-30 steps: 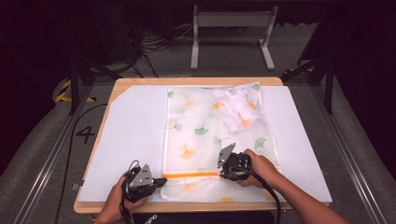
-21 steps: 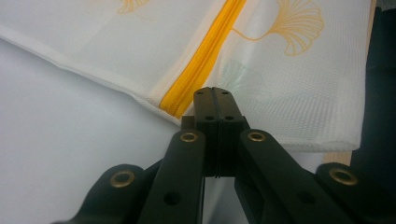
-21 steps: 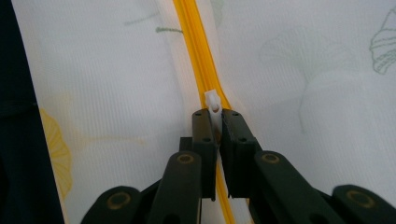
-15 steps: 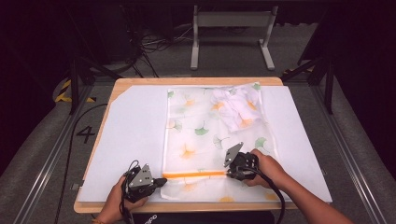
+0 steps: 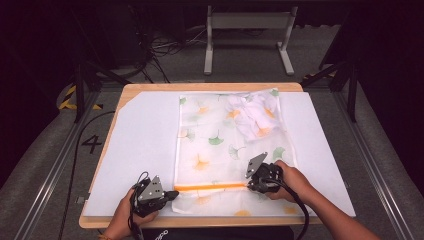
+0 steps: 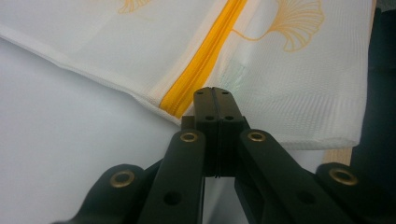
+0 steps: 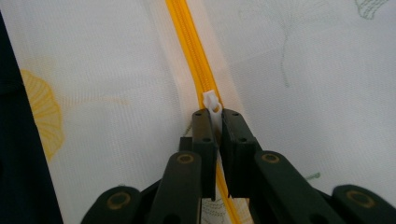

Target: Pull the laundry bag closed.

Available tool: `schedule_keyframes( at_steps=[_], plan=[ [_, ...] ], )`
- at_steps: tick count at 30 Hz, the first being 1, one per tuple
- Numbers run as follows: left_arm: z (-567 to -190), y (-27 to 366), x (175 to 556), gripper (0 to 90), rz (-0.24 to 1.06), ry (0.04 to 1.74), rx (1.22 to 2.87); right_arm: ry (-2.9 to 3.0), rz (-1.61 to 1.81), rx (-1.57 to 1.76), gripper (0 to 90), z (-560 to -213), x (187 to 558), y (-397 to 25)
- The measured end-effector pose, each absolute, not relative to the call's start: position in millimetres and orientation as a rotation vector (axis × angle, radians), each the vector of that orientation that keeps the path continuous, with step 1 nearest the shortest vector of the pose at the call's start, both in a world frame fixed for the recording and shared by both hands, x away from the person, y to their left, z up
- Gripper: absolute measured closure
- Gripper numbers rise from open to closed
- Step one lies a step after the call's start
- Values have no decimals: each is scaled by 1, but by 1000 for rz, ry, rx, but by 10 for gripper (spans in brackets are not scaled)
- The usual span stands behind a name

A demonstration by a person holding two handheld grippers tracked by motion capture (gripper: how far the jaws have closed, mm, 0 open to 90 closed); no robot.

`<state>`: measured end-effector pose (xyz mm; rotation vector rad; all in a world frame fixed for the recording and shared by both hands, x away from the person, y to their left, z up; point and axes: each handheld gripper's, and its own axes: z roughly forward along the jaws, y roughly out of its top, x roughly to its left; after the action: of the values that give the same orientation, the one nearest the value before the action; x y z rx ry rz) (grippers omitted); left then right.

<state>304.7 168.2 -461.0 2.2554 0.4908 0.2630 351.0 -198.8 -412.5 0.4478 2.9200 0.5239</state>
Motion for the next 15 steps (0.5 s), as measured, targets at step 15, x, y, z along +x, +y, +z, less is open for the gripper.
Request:
schedule_keyframes(
  at_steps=[15],
  plan=[
    [-461,168,305,900,261,493,2254,2908,508,485,850,-412,350,-215]
  ],
)
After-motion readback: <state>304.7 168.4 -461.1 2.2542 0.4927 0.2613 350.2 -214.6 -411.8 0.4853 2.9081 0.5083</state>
